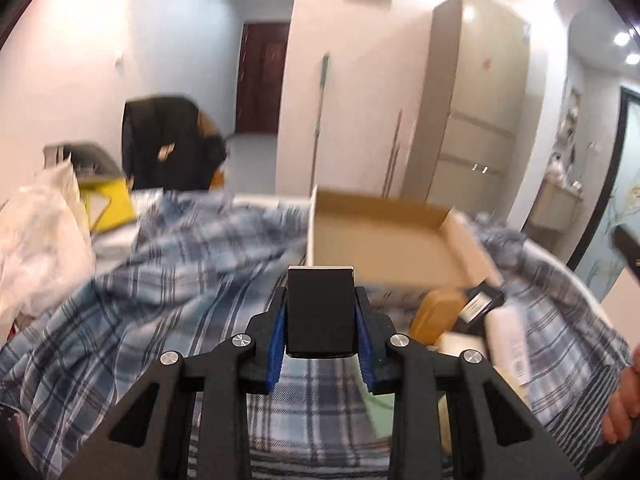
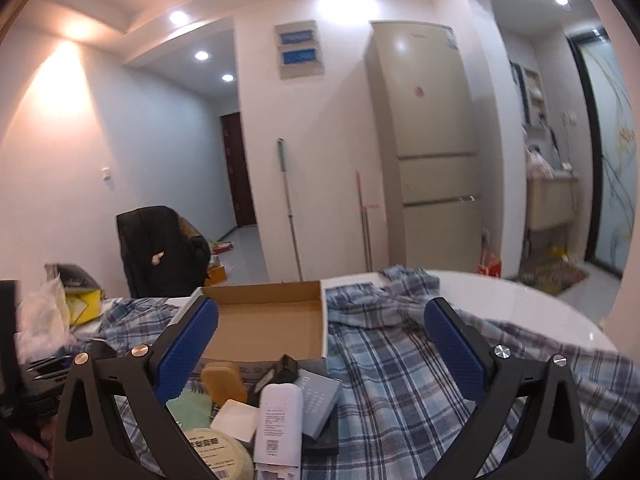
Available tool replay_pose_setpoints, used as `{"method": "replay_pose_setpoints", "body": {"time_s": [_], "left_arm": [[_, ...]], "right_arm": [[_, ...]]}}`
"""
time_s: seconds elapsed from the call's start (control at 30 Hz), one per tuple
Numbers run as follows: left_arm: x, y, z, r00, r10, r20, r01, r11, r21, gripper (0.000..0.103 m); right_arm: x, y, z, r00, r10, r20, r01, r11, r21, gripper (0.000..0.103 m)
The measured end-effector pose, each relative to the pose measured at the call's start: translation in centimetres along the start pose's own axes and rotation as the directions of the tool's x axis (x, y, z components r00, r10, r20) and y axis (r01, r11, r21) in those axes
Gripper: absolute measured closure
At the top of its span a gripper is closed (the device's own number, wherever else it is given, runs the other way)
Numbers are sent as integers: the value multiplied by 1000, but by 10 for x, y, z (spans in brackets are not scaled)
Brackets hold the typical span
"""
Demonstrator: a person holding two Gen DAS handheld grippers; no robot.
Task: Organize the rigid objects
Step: 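Grasp the round cream tin with the right tool while the left tool holds the black block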
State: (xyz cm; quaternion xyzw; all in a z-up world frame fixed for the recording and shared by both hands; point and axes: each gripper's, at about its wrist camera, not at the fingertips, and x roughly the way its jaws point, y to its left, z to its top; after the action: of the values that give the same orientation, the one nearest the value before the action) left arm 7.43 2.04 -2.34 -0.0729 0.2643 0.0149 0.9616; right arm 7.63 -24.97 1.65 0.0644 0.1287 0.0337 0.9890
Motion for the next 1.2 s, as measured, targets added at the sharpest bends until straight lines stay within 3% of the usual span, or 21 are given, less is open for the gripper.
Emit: {"method": "replay_pose_setpoints", "body": {"time_s": [0.1, 0.23, 0.37, 0.43, 0.47, 0.53, 0.6, 0.8, 0.87, 0.97, 1.07, 1.2], "left_arm": [[-13, -4, 2, 998, -28, 56, 28, 1000, -1, 71], [-28, -7, 7, 989, -48, 142, 46, 999, 12, 71], [-47, -15, 6, 975, -79, 207, 72, 997, 39, 71], [-52, -19, 5, 970, -98, 222, 90, 995, 47, 71], [-53, -21, 3, 969, -103, 225, 95, 994, 46, 71], [-47, -27, -1, 975, -100, 199, 90, 994, 59, 70], [-42, -30, -4, 979, -88, 185, 77, 995, 68, 71], [-52, -24, -1, 972, -88, 218, 79, 996, 50, 71], [-51, -23, 0, 974, -90, 209, 80, 995, 53, 71], [-41, -24, 0, 989, -56, 138, 47, 997, 66, 70], [-42, -19, 3, 988, -103, 112, 99, 994, 38, 71], [-47, -19, 5, 988, -90, 124, 87, 996, 32, 71]], "right_arm": [[-2, 3, 0, 999, -41, 26, 42, 999, -32, 0], [-6, 10, 1, 1000, -18, 23, 19, 998, -59, 0], [-19, 35, 3, 995, 97, -8, -97, 984, -147, 1], [-23, 46, 1, 989, 136, -66, -145, 977, -158, 1], [-20, 48, -2, 982, 149, -117, -166, 976, -143, 1], [-2, 48, -11, 937, 198, -287, -224, 973, -60, 6], [13, 42, -26, 893, 226, -390, -232, 972, 32, 12], [15, 53, -40, 864, 226, -450, -240, 970, 27, 15], [17, 62, -50, 846, 240, -476, -265, 964, 14, 15], [31, 70, -64, 810, 225, -542, -280, 960, -19, 19], [38, 70, -71, 796, 228, -561, -276, 961, -1, 20], [48, 66, -77, 770, 250, -586, -284, 958, 36, 25]]}}
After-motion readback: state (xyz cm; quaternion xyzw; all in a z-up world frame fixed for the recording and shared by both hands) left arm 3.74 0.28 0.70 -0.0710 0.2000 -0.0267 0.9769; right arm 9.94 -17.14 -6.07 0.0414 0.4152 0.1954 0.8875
